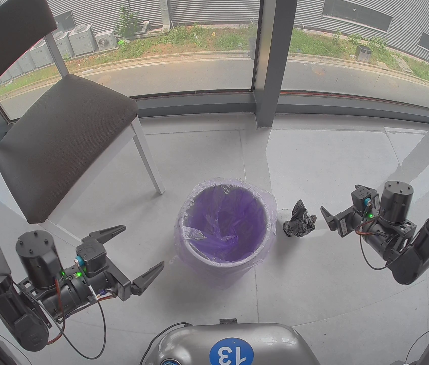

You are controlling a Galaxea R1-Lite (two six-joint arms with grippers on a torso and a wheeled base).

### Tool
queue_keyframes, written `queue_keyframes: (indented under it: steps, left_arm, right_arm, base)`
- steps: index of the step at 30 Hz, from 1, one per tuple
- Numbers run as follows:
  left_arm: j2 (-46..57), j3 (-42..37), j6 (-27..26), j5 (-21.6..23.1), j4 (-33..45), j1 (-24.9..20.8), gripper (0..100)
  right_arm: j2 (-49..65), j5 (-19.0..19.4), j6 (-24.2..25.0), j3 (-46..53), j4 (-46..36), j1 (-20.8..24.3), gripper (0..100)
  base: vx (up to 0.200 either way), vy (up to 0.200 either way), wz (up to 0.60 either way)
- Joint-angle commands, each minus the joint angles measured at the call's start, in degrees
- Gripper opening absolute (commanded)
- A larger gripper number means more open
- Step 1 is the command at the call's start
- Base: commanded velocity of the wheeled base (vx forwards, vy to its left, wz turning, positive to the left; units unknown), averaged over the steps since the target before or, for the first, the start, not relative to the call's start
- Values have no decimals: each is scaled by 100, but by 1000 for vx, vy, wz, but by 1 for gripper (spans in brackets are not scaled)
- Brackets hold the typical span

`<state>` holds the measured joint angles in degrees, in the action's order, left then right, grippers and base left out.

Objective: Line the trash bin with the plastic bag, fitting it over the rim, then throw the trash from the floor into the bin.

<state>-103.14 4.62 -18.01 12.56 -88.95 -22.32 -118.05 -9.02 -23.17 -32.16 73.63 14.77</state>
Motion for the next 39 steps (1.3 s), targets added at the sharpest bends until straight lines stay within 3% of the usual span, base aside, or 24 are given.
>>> queue_keyframes:
  steps: [1, 7, 14, 21, 30, 39]
  left_arm:
    - [840, -75, 139, -78, -105, 325, 100]
    - [778, 320, 122, -262, -105, 439, 100]
    - [796, 434, 104, -772, -105, 395, 100]
    - [479, 962, 95, -939, -34, 316, 100]
    - [-21, 1911, 78, -1950, -17, 26, 100]
    - [-4, 1762, 60, -2029, -69, -53, 100]
  right_arm:
    - [-1387, -126, -205, -924, -147, 69, 100]
    - [-2055, -73, -152, -2128, -1202, -36, 100]
    - [-2714, -30, 67, -2857, -1220, -133, 100]
    - [-3672, -30, 832, -4141, -1255, -203, 100]
    - [-4243, -30, 1869, -5283, -1826, -265, 100]
    - [-4323, -73, 2133, -5626, -2230, -291, 100]
  base:
    - [0, 0, 0]
    - [0, 0, 0]
    - [0, 0, 0]
    - [0, 0, 0]
    - [0, 0, 0]
    - [0, 0, 0]
